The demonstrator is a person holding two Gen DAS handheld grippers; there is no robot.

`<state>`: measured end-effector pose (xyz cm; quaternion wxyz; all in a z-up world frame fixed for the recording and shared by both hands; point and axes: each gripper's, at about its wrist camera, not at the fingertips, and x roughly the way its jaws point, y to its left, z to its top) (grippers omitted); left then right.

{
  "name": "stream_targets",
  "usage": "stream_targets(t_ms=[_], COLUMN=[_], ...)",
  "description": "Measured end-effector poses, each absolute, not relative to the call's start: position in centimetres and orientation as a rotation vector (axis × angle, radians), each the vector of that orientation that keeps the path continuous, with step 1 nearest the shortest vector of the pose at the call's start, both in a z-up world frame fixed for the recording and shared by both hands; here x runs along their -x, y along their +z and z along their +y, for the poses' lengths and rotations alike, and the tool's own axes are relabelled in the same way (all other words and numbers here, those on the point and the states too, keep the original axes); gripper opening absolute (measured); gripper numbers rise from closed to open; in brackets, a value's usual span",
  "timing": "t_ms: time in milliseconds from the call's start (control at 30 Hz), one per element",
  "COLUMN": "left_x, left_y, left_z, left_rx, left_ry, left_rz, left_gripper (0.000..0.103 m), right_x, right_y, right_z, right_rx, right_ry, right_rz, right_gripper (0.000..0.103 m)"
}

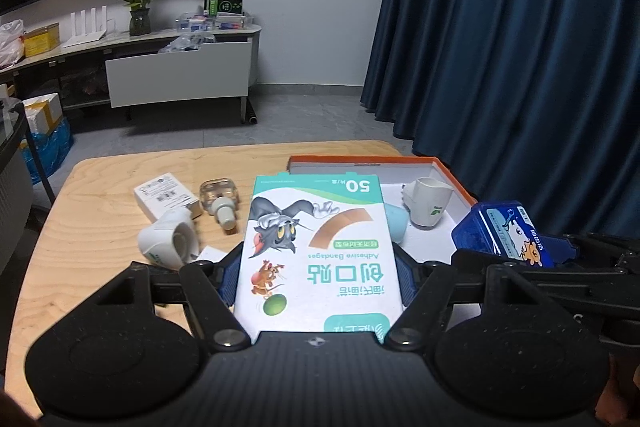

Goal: Organize rigid objects
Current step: 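Carry the blue box with the right gripper while the left gripper carries the teal box toward the orange-rimmed box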

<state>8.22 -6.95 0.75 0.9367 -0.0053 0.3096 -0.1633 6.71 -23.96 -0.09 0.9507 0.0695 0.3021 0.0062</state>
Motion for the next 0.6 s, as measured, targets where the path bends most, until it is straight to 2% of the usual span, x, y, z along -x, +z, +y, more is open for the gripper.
stream_targets(t_ms=[600], left_x=[-9.9], left_y=[-0.5], left_z=[-10.8], left_rx=[-0.020], left_ry=[-0.401], left_rz=[0.665], left_gripper=[0.072], right_x=[-8.3], right_y=[-0.6], right_z=[-28.4], right_rx=[-0.138], right_ry=[-0.053], right_rz=[0.639], right_gripper=[0.076])
